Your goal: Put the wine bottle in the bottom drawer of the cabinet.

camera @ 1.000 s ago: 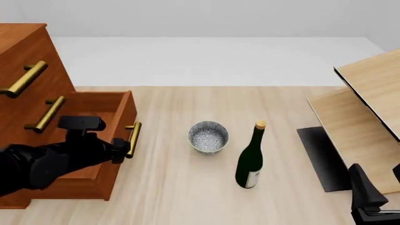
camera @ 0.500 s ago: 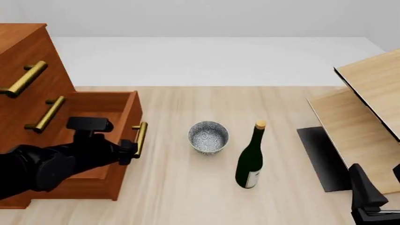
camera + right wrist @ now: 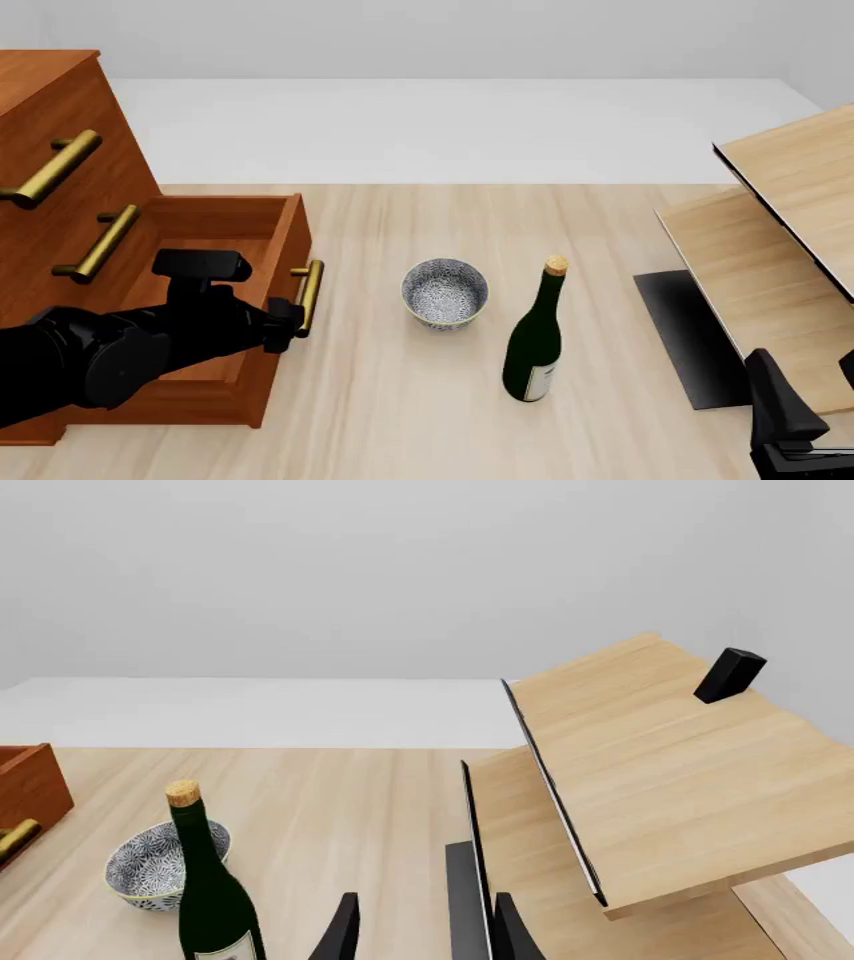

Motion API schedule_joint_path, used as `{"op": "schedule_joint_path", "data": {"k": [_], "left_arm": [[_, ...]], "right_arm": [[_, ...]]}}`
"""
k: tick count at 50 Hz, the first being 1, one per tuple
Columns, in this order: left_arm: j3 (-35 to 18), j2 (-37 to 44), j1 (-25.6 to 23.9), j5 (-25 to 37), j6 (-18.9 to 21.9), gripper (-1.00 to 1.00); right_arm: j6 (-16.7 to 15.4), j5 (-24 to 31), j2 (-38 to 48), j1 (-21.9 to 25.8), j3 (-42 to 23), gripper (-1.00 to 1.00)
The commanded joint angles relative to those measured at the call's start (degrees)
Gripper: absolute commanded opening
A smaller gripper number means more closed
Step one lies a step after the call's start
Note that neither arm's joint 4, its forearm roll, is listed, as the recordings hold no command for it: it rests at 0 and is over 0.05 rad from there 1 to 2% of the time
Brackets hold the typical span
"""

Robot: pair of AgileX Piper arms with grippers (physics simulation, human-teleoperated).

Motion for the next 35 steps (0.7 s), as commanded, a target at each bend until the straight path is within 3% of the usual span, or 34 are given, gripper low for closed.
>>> {"op": "schedule_joint_path", "data": {"k": [1, 9, 24, 35], "left_arm": [[-0.1, -0.2, -5.0, -0.7, -0.2, 1.00], [-0.7, -1.9, -5.1, 1.0, 1.3, 1.00], [-9.6, -13.5, -4.7, 16.7, 10.0, 1.00], [-13.8, -16.6, -7.0, 20.1, 11.2, 1.00]], "right_arm": [[0.0, 0.0, 0.0, -0.1, 0.0, 1.00], [-0.1, 0.0, 0.0, 0.0, 0.0, 1.00], [0.0, 0.1, 0.0, 0.0, 0.0, 1.00], [0.2, 0.2, 0.0, 0.0, 0.0, 1.00]]}}
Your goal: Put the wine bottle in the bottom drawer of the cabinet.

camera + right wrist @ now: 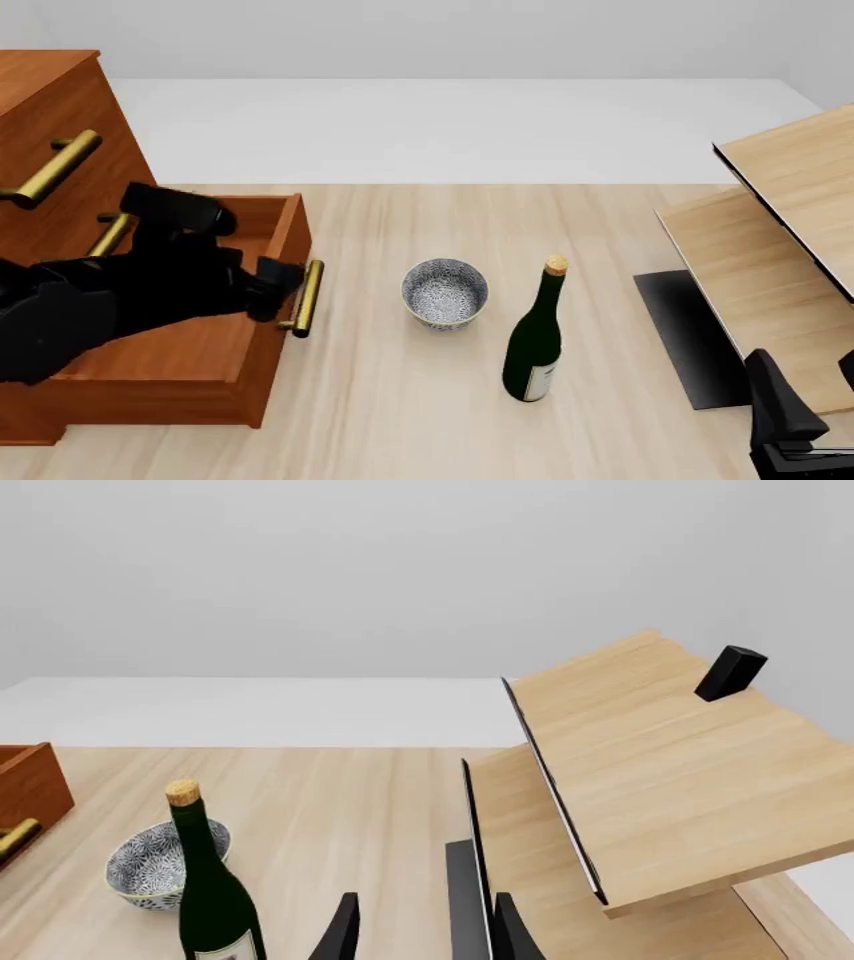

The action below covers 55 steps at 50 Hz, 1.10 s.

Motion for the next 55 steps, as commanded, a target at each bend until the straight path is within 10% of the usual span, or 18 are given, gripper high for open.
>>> {"op": "schedule_joint_path", "data": {"k": [1, 25, 55], "left_arm": [[-4.5, -4.1, -3.0, 4.1, 2.8, 1.00], [-4.7, -2.3, -9.6, -9.6, 12.7, 1.00], [-9.7, 6.1, -22.7, -18.4, 12.1, 1.00]], "right_arm": [[0.1, 0.1, 0.0, 0.0, 0.0, 1.00], [-0.2, 0.1, 0.0, 0.2, 0.0, 1.00], [-0.3, 0.1, 0.0, 0.3, 0.0, 1.00]]}}
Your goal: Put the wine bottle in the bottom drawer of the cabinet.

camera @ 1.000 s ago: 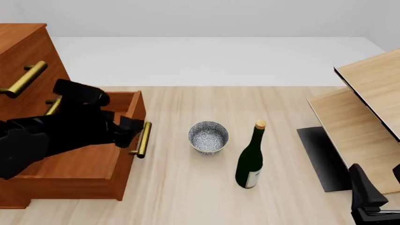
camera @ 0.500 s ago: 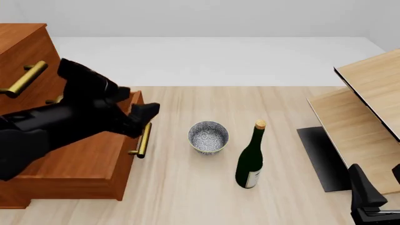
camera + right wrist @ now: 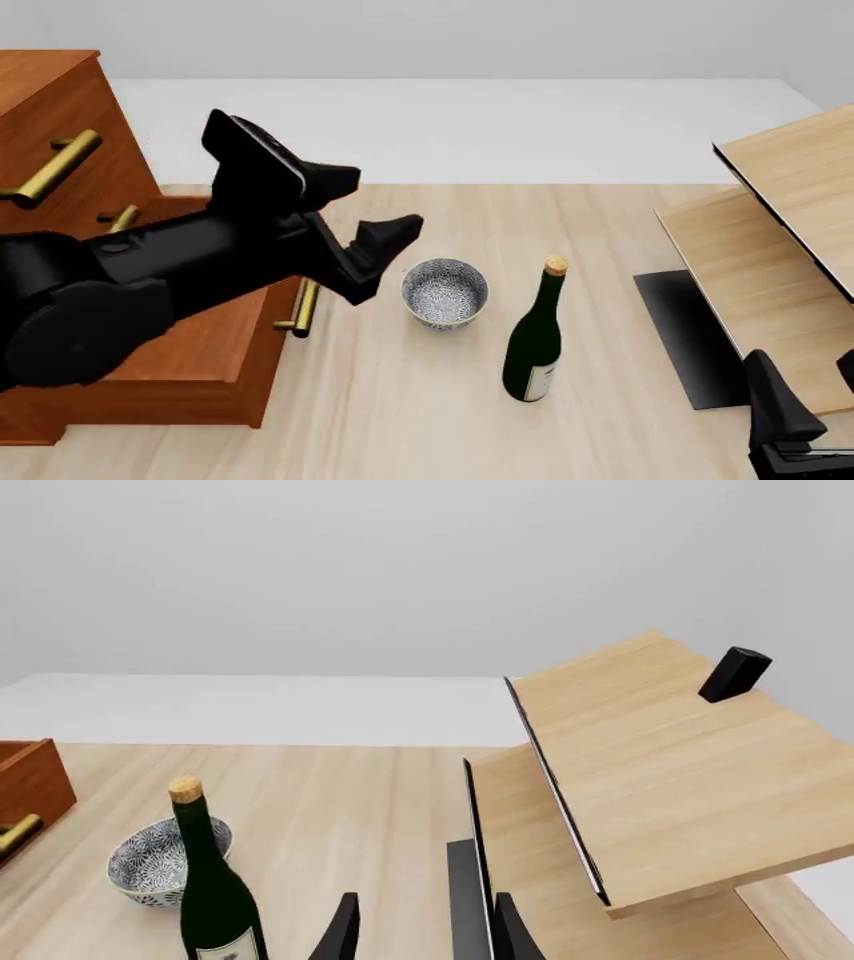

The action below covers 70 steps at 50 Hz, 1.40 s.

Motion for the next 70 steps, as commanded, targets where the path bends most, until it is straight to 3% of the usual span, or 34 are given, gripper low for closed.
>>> {"op": "schedule_joint_path", "data": {"k": [1, 39, 64, 66, 70], "left_arm": [[-2.1, 3.7, -4.2, -3.0, -0.9, 1.00], [-10.8, 17.9, -12.0, -7.8, -1.2, 1.00], [-13.4, 25.7, -12.7, -11.3, 0.2, 1.00], [-13.6, 26.1, -13.2, -11.3, -1.8, 1.00], [-13.2, 27.3, -12.7, -12.6, 0.1, 1.00]], "right_arm": [[0.1, 0.0, 0.0, 0.0, 0.0, 1.00], [0.8, 0.2, 0.0, -0.3, 0.0, 1.00], [1.0, 0.0, 0.0, -0.9, 0.0, 1.00], [1.2, 0.1, 0.0, -1.0, 0.0, 1.00], [1.1, 0.0, 0.0, -1.1, 0.0, 1.00]]}}
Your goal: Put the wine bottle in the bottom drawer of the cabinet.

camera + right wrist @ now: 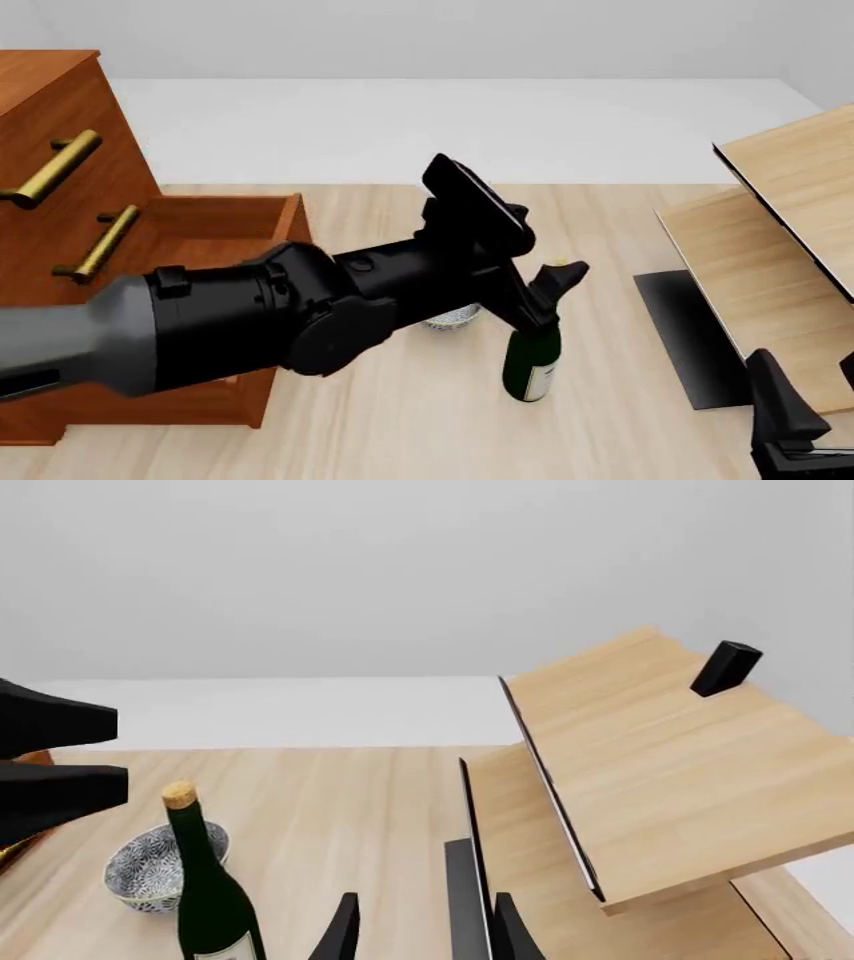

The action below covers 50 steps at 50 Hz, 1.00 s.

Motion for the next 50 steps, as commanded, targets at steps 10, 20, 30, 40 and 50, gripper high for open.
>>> {"op": "schedule_joint_path", "data": {"k": [10, 20, 30, 40, 50], "left_arm": [[0.0, 5.2, -0.2, -3.7, 0.4, 1.00], [0.1, 7.1, 0.2, -5.1, -0.1, 1.00], [0.7, 7.9, -0.2, -6.6, -1.2, 1.00], [0.9, 9.5, -0.5, -7.6, -1.9, 1.00], [1.0, 11.2, -0.1, -8.7, -2.8, 1.00]], "right_arm": [[0.2, 0.0, 0.0, -0.4, 0.0, 1.00], [0.4, 0.0, 0.0, -0.5, 0.0, 1.00], [0.5, 0.0, 0.0, -0.6, 0.0, 1.00], [0.6, 0.0, 0.0, -0.5, 0.0, 1.00], [0.6, 0.0, 0.0, -0.7, 0.0, 1.00]]}}
